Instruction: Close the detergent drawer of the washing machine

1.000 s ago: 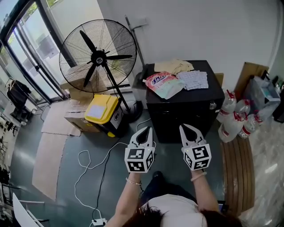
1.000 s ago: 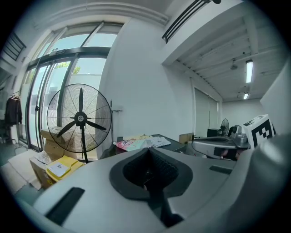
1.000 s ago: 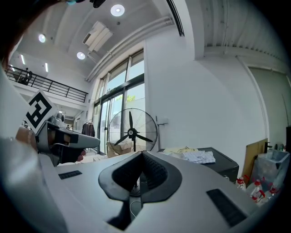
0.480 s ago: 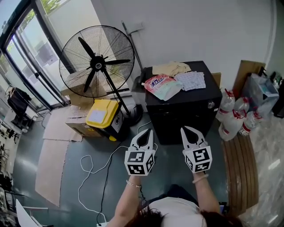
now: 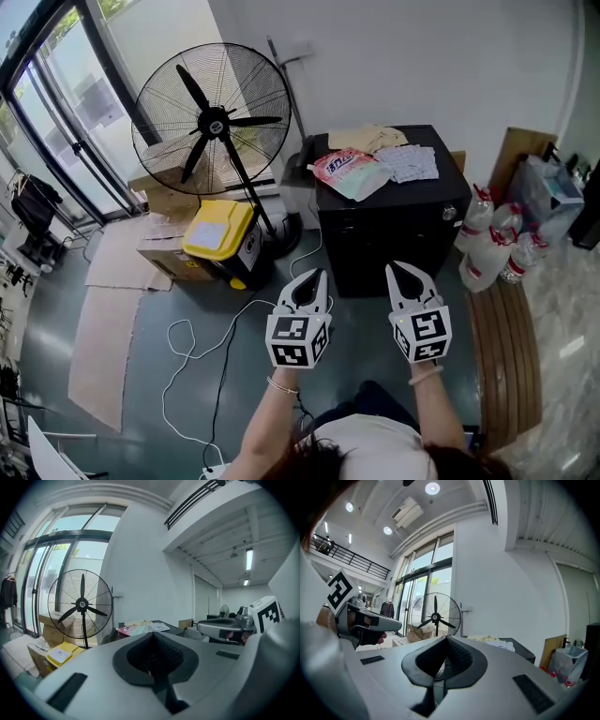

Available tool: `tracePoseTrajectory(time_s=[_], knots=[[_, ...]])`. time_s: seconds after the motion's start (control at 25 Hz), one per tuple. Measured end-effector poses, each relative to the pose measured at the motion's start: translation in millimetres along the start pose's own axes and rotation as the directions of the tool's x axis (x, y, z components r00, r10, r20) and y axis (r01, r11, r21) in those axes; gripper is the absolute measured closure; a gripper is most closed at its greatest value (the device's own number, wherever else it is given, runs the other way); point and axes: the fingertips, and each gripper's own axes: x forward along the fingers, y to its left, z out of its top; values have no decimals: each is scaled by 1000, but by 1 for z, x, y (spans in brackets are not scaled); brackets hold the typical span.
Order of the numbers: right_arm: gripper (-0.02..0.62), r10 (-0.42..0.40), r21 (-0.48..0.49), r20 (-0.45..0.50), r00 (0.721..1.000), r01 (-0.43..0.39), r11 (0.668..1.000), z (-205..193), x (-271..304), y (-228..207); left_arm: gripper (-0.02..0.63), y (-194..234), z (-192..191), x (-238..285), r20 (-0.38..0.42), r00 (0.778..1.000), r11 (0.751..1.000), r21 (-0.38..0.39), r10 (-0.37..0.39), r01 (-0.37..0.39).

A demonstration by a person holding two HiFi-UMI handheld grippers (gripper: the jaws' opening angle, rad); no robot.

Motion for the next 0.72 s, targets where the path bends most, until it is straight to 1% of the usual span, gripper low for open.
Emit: tracePoseTrajectory(time_s=[0.36, 0.72], knots=[[568, -20, -30, 14, 1000, 21, 999, 11, -13, 23, 588, 7, 5, -30, 31, 999, 1000, 3, -13, 13], [568, -29, -32, 17, 999, 30, 999, 15, -20, 26, 588, 3, 6, -35, 39, 999, 999, 14, -35, 34]])
